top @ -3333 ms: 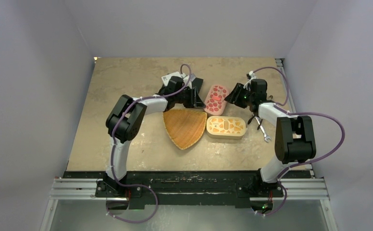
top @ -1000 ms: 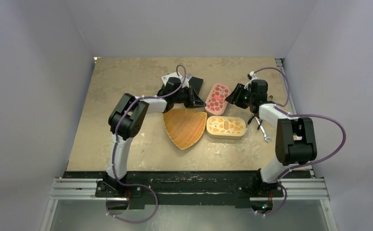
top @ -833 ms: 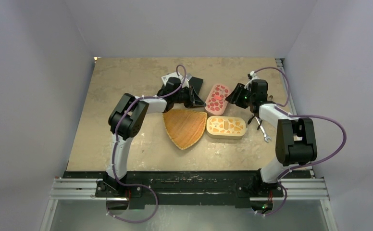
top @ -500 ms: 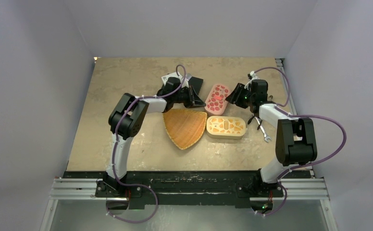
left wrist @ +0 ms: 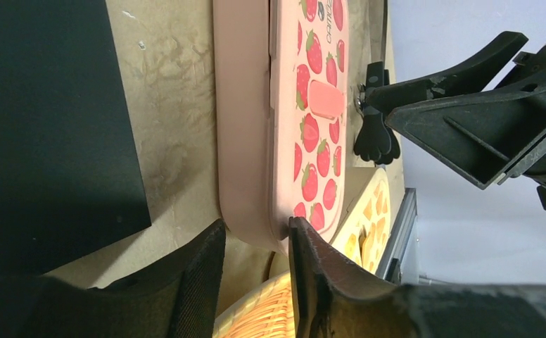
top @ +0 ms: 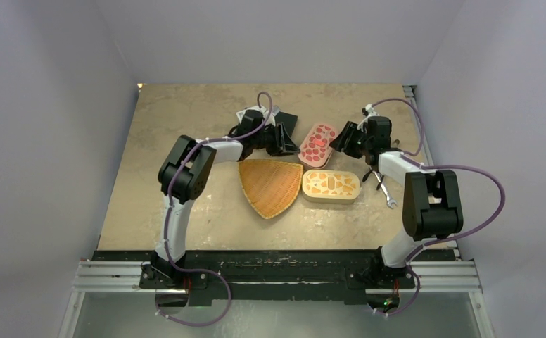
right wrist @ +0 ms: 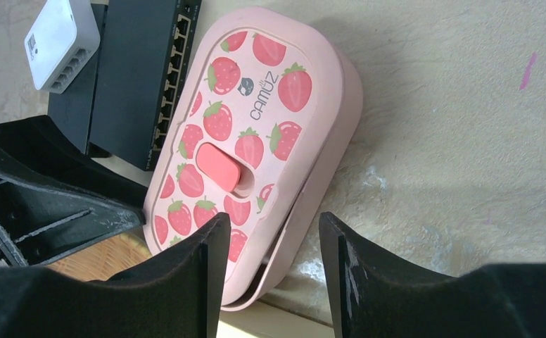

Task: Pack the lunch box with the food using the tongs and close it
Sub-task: Pick up the cover from the packing box.

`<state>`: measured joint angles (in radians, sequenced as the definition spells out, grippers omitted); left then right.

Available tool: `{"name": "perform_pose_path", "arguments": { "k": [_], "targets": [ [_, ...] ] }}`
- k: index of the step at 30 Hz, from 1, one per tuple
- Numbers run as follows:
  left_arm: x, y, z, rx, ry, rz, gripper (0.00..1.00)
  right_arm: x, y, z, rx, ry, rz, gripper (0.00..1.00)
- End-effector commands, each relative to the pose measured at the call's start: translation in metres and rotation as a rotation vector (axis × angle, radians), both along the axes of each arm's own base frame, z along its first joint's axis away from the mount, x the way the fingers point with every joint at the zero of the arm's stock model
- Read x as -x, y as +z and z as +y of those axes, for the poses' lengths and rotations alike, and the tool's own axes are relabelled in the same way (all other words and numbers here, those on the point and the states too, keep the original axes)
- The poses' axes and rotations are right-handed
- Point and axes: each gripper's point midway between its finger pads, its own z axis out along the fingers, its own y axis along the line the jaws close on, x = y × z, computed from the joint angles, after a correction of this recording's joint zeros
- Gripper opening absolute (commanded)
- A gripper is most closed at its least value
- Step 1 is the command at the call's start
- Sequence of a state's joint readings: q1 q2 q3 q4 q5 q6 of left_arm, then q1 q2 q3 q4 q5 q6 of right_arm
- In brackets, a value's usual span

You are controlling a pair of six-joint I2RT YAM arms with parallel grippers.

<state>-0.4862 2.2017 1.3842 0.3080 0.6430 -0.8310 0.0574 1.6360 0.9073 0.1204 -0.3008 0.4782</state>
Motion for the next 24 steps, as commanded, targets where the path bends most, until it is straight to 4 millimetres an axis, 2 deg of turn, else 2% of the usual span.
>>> {"name": "perform_pose_path", "arguments": {
  "k": [1,10,15,19,24],
  "targets": [
    [-0.016,0.013,0.002,-0.026,-0.005,-0.089,0.39,-0.008,0.005,0.001,-0.008,0.007,-0.044,0.53],
    [-0.008,0.016,-0.018,-0.008,-0.070,-0.105,0.46,-0.007,0.002,0.001,-0.007,0.011,-0.036,0.53],
    [-0.005,0.005,-0.021,-0.056,-0.084,-0.087,0.45,-0.006,0.002,0.001,-0.006,0.012,-0.034,0.53],
    [-0.002,-0.002,-0.020,-0.071,-0.085,-0.067,0.36,-0.005,0.002,0.001,-0.008,0.013,-0.031,0.53],
    [0.000,-0.003,-0.019,-0.071,-0.072,-0.041,0.14,-0.004,0.003,0.001,-0.010,0.012,-0.032,0.53]
  ]
}}
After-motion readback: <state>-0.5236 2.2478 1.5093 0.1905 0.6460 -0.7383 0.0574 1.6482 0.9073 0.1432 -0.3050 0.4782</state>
